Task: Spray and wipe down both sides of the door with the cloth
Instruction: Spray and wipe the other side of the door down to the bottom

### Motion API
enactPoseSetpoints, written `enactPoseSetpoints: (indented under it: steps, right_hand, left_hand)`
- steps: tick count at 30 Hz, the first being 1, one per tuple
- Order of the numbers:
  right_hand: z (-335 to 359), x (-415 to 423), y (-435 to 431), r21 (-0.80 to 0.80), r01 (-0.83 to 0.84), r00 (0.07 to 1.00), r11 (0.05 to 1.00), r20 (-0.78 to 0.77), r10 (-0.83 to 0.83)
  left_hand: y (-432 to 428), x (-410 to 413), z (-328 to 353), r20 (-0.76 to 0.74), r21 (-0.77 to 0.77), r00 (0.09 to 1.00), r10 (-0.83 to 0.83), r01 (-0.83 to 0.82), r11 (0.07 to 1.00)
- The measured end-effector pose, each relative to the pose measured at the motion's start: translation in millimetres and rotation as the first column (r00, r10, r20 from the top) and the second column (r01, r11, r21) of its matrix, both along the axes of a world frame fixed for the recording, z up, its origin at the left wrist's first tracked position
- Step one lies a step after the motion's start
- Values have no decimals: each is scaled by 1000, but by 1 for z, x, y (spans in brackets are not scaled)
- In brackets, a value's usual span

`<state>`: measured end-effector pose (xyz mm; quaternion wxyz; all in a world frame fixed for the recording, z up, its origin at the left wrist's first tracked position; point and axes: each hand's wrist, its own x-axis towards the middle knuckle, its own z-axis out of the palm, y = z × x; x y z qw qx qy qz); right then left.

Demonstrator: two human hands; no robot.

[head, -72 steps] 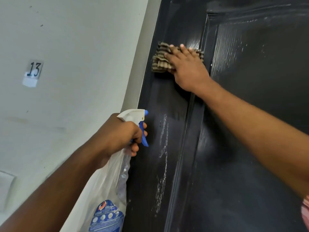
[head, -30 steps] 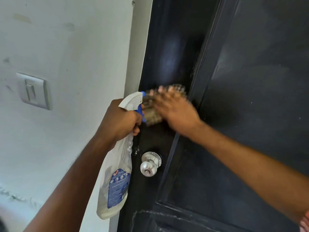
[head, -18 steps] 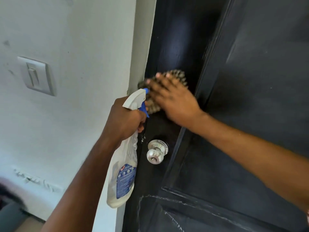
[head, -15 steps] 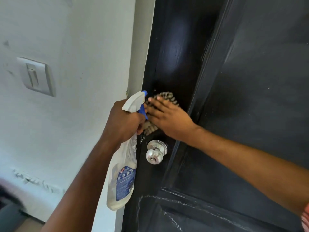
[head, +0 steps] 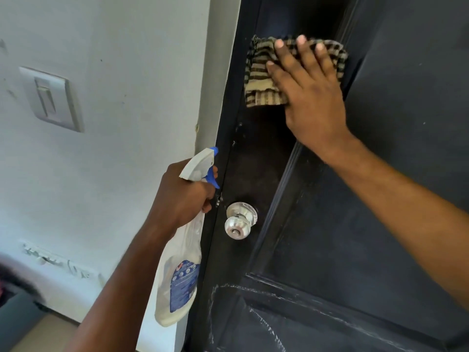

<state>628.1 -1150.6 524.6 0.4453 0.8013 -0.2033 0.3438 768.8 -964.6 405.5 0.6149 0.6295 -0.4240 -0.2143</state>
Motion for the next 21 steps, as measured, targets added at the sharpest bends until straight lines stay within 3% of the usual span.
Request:
enactPoseSetpoints:
  steps: [4,8,13,16,19,21]
  right_hand:
    - [-70,-3,-3,28,-70,979,997,-188,74]
    - [-140,-30,-1,146,-50,872,988,-475,114]
    - [-140,-46,-1,227,-46,814,973,-556,168]
    - [-147,-50,13,397,-73,897,915,-375,235]
    - [-176,-56,38,636,-199,977,746,69,202]
    - [-201,-58,59,738,-372,910,563,411,62]
  left_hand:
    - [-1,-4,-7,-37,1,999,-22,22,1000]
    - [3,-9,-16,-35,40,998,-46,47,998]
    - [14,-12,-31,16,102,999,-44,42,994]
    - [20,-15,-44,-2,136,998,-66,66,989]
    - [23,-23,-60,-21,173,995,-96,98,980]
    - [23,-30,-70,-27,203,994,-110,113,973]
